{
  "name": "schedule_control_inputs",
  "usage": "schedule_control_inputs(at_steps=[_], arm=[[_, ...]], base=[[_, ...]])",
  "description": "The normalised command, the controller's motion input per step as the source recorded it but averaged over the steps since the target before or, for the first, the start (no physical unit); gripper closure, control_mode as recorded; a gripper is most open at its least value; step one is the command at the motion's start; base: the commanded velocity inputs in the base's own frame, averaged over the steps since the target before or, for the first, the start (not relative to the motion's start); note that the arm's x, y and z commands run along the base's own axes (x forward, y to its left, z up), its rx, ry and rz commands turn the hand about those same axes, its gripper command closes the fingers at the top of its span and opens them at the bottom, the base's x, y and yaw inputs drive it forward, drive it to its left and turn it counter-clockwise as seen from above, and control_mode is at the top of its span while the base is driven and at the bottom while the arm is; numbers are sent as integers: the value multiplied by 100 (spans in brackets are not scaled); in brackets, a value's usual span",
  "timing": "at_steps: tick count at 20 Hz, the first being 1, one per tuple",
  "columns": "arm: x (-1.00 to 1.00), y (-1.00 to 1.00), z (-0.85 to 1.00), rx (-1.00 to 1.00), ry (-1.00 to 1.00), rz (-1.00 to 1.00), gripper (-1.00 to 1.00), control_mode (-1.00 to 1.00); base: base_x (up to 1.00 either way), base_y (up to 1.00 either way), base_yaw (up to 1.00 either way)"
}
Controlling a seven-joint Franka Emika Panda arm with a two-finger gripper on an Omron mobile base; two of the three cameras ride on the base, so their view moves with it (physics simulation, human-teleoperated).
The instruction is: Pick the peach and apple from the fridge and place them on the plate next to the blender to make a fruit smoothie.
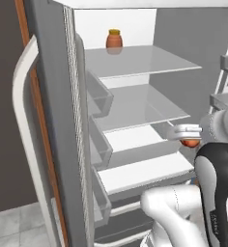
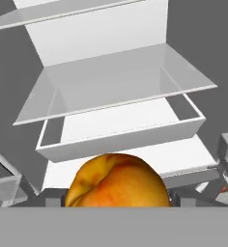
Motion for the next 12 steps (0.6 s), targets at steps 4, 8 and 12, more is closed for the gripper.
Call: schedule_control_inputs(at_steps=[4, 8, 12], arm=[[0, 0, 0, 0, 0, 0, 100, 100], [0, 0, 0, 0, 0, 0, 100, 100], [0, 0, 0, 0, 0, 0, 100, 100]], base=[[-70, 37, -46], [-78, 46, -41], [-86, 43, -37]])
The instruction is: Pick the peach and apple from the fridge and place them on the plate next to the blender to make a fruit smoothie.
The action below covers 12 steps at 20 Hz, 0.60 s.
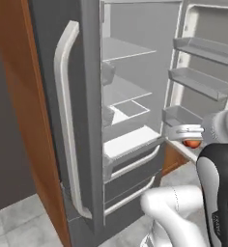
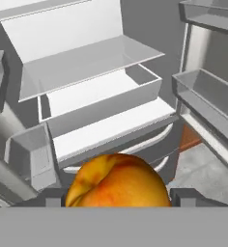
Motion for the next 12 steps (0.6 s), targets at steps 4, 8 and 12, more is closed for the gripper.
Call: schedule_control_inputs(at_steps=[4, 8, 12], arm=[[0, 0, 0, 0, 0, 0, 100, 100], [0, 0, 0, 0, 0, 0, 100, 100], [0, 0, 0, 0, 0, 0, 100, 100]], base=[[-66, 5, -51], [-46, 0, -63], [-38, -2, -70]])
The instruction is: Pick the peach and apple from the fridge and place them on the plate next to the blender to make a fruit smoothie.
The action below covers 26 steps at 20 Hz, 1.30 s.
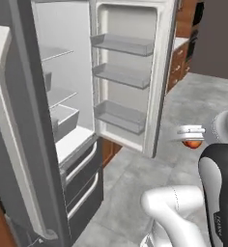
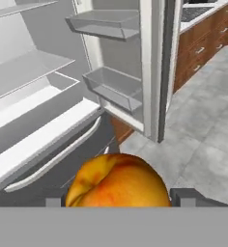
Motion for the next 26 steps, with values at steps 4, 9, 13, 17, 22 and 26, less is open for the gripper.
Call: schedule_control_inputs(at_steps=[4, 9, 13, 17, 22, 26], arm=[[0, 0, 0, 0, 0, 0, 100, 100], [0, 0, 0, 0, 0, 0, 100, 100], [0, 0, 0, 0, 0, 0, 100, 100], [0, 0, 0, 0, 0, 0, 100, 100], [0, 0, 0, 0, 0, 0, 100, 100], [0, 0, 0, 0, 0, 0, 100, 100]], base=[[-33, -1, -74], [-10, 0, -74], [5, -1, -68], [24, -1, -63], [40, 0, -61], [65, 5, -53]])
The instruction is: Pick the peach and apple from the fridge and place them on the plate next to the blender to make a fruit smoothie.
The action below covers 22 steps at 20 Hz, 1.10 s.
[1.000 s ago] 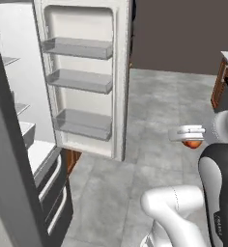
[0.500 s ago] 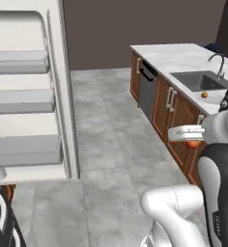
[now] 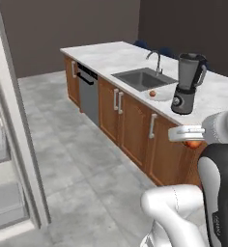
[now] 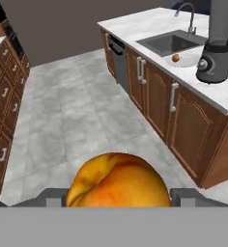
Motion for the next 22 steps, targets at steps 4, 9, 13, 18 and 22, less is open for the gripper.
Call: schedule_control_inputs(at_steps=[4, 9, 13, 18, 22], arm=[[0, 0, 0, 0, 0, 0, 100, 100], [0, 0, 0, 0, 0, 0, 100, 100], [0, 0, 0, 0, 0, 0, 100, 100], [0, 0, 0, 0, 0, 0, 100, 100], [0, 0, 0, 0, 0, 0, 100, 100]], base=[[86, 45, -39], [93, 49, -20], [88, 11, -14], [64, 9, -27], [61, 14, -40]])
